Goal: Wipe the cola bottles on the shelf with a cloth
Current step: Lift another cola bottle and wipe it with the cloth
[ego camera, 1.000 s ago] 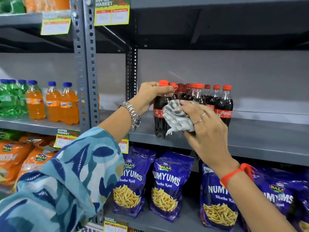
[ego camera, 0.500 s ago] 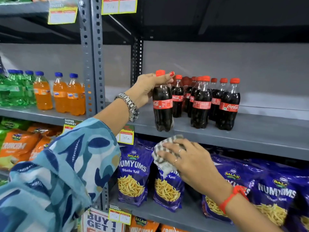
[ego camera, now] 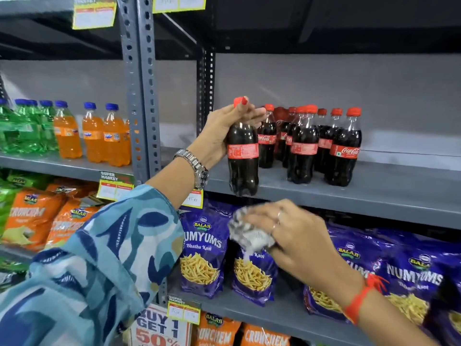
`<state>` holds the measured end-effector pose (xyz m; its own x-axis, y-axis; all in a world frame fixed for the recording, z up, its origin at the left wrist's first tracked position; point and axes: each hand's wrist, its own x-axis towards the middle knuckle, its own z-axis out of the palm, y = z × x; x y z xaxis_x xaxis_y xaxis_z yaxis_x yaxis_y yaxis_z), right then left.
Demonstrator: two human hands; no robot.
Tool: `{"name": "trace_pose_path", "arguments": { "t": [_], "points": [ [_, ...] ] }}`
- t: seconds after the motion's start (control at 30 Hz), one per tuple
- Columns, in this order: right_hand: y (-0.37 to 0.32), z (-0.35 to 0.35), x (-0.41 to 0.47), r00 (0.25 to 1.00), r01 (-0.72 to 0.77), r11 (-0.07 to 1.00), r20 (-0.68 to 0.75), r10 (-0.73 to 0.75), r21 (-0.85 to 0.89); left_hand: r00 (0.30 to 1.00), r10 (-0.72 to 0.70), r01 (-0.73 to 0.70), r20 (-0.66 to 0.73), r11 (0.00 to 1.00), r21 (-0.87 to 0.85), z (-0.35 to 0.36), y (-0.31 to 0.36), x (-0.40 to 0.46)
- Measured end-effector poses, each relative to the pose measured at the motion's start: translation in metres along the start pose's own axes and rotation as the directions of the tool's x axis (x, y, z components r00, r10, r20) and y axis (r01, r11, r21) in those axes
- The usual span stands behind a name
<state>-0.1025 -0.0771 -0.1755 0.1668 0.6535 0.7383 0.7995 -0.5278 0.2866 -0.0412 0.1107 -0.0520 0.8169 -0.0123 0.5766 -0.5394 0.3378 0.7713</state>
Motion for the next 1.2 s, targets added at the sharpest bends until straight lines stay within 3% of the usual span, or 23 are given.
{"name": "trace_pose_path", "arguments": {
  "t": [0.07, 0.17, 0.27, 0.43, 0.57, 0.7, 0.8, 0.97, 1.07, 1.13, 1.2],
  "points": [
    [-0.001, -0.007, -0.004, 1.000, 0.006, 0.998, -0.013, -0.005, 0.061, 1.000, -0.014, 0.014, 0.014, 1.000, 0.008, -0.003, -0.002, -0.001],
    [0.007, -0.031, 0.017, 0.966, -0.067, 0.977, -0.231, 0.113, 0.201, 0.996, -0.046, 0.045, 0.080, 0.999, 0.022, 0.001, -0.006, -0.002],
    [0.026, -0.045, 0.045, 0.928, -0.168, 0.980, -0.319, 0.194, 0.107, 0.985, -0.090, 0.089, 0.145, 0.996, 0.010, 0.009, -0.008, -0.006],
    [0.023, -0.014, 0.027, 0.958, -0.237, 0.970, -0.151, 0.244, 0.059, 0.979, -0.105, 0.121, 0.175, 0.989, -0.081, 0.018, -0.009, -0.010],
    [0.005, -0.004, -0.018, 0.999, -0.051, 0.994, 0.021, 0.049, 0.092, 0.977, -0.104, 0.124, 0.184, 0.987, -0.099, 0.009, -0.009, -0.010],
    [0.016, -0.029, 0.004, 0.962, -0.111, 0.940, -0.205, 0.183, 0.322, 0.971, -0.116, 0.149, 0.209, 0.978, -0.148, 0.009, -0.015, -0.006],
    [0.034, -0.043, 0.031, 0.917, -0.158, 0.940, -0.308, 0.253, 0.301, 0.954, -0.136, 0.175, 0.267, 0.976, -0.129, 0.015, -0.021, -0.006],
    [0.029, -0.032, 0.036, 0.923, -0.234, 0.958, -0.272, 0.273, 0.168, 0.929, -0.170, 0.243, 0.327, 0.950, -0.197, 0.025, -0.028, -0.006],
    [0.013, -0.024, 0.004, 0.988, -0.135, 0.989, -0.063, 0.140, 0.066, 0.940, -0.180, 0.251, 0.289, 0.940, -0.232, 0.020, -0.031, -0.005],
    [0.008, -0.027, -0.007, 0.993, -0.115, 0.983, 0.050, 0.109, 0.142, 0.945, -0.183, 0.250, 0.272, 0.940, -0.234, 0.016, -0.033, -0.004],
    [0.011, -0.035, -0.004, 0.989, -0.137, 0.960, -0.024, 0.147, 0.244, 0.946, -0.190, 0.255, 0.264, 0.937, -0.241, 0.016, -0.035, -0.003]
  ]
}}
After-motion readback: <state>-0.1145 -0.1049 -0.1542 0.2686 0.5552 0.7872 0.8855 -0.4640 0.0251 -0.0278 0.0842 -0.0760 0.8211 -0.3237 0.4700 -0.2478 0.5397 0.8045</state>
